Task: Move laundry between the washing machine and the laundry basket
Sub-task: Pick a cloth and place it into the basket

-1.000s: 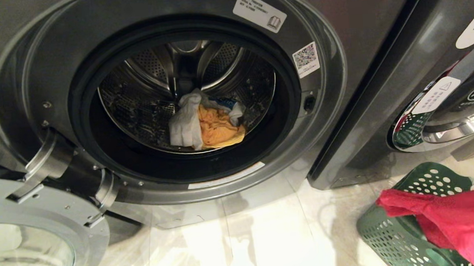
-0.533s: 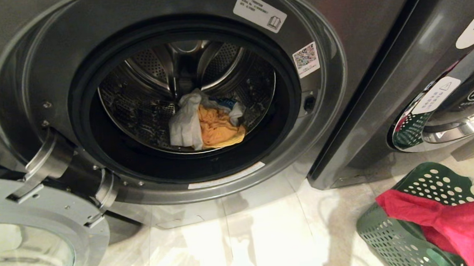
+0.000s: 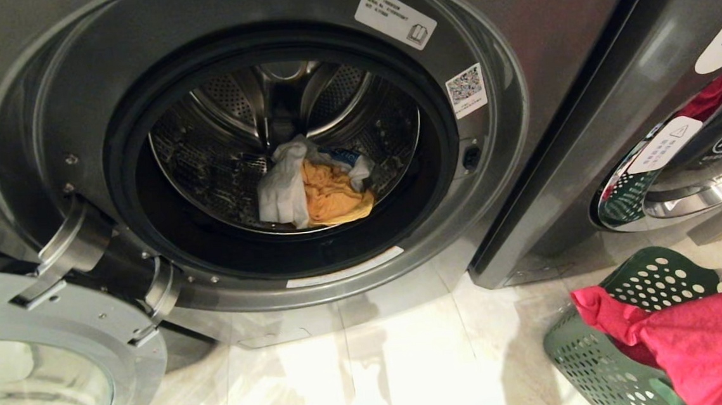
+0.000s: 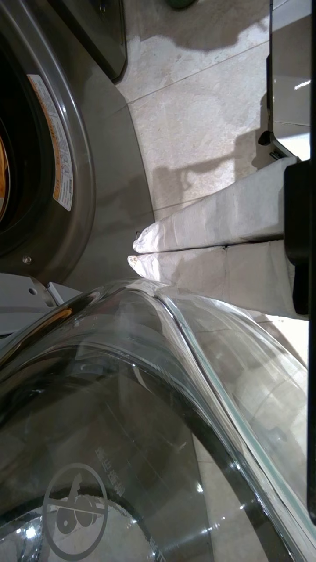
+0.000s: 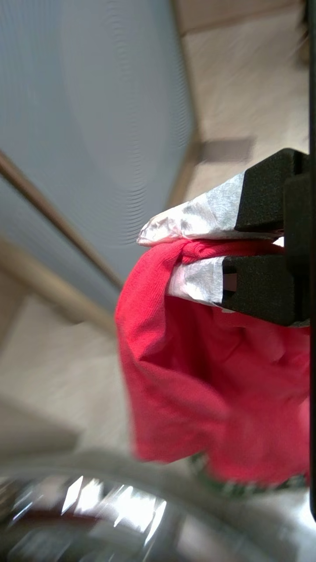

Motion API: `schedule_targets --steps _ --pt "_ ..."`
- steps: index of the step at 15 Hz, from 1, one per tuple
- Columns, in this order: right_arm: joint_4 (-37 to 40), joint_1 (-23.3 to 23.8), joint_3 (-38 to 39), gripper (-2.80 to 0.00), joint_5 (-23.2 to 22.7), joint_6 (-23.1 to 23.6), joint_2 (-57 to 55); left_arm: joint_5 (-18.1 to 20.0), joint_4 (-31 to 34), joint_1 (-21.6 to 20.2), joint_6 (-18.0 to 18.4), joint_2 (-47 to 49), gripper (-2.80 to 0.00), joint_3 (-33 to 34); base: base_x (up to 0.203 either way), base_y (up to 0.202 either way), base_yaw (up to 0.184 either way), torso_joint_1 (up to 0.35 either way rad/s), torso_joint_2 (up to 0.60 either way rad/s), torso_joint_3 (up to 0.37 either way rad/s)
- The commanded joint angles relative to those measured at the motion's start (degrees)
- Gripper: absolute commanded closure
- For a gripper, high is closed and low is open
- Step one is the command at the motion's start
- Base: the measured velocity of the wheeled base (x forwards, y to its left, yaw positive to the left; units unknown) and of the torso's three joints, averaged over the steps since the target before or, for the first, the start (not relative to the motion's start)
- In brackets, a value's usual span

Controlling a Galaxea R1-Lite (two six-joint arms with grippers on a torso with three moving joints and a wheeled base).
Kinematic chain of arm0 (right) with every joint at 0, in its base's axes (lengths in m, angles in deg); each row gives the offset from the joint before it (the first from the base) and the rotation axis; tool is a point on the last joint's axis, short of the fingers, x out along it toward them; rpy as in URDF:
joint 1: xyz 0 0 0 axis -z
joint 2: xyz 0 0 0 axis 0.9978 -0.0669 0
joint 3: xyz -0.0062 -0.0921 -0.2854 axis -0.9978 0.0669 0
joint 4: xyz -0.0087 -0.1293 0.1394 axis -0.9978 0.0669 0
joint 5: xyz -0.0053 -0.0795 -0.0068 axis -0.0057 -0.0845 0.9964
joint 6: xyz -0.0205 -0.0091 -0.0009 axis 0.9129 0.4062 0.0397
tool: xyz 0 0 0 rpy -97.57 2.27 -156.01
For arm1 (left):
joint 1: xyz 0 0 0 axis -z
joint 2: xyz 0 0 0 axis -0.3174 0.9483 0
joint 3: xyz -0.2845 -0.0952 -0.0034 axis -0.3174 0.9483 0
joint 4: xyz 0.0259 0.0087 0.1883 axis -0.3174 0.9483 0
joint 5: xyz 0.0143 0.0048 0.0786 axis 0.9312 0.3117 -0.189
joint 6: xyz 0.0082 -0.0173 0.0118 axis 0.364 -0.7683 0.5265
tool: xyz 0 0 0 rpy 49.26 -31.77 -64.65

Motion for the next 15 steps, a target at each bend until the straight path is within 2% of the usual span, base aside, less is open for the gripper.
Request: schedule_targets --steps 1,3,5,7,12,15 --pt "0.12 0.15 6.0 0.0 0.15 -1.62 -5.24 0.0 -0.02 0.0 -0.01 0.02 0.0 0.09 0.0 0.0 0.0 0.0 0.0 0.0" --pt "-0.38 0.07 11.15 0.0 -0.14 -5.95 -10.92 0.0 -0.02 0.0 -0.01 0.02 0.0 0.09 0.0 0.0 0.0 0.0 0.0 0.0" --pt "-3.84 -0.11 17.18 0.0 -3.24 -6.76 -13.41 0.0 -0.02 0.0 -0.01 0.02 0.0 0.09 0.0 0.0 0.0 0.0 0.0 0.0" --pt "-8.55 -0.28 24.34 0.0 -6.96 -3.85 -13.85 -0.04 -0.02 0.0 -0.01 0.02 0.0 0.09 0.0 0.0 0.0 0.0 0.0 0.0" --pt "-17.78 -0.63 45.56 0.0 -10.74 -0.18 -14.08 0.0 -0.02 0.0 -0.01 0.02 0.0 0.09 0.0 0.0 0.0 0.0 0.0 0.0" --pt "-31.87 -1.16 60.37 0.0 -17.18 7.69 -15.8 0.0 -0.02 0.0 -0.01 0.02 0.0 0.09 0.0 0.0 0.0 0.0 0.0 0.0"
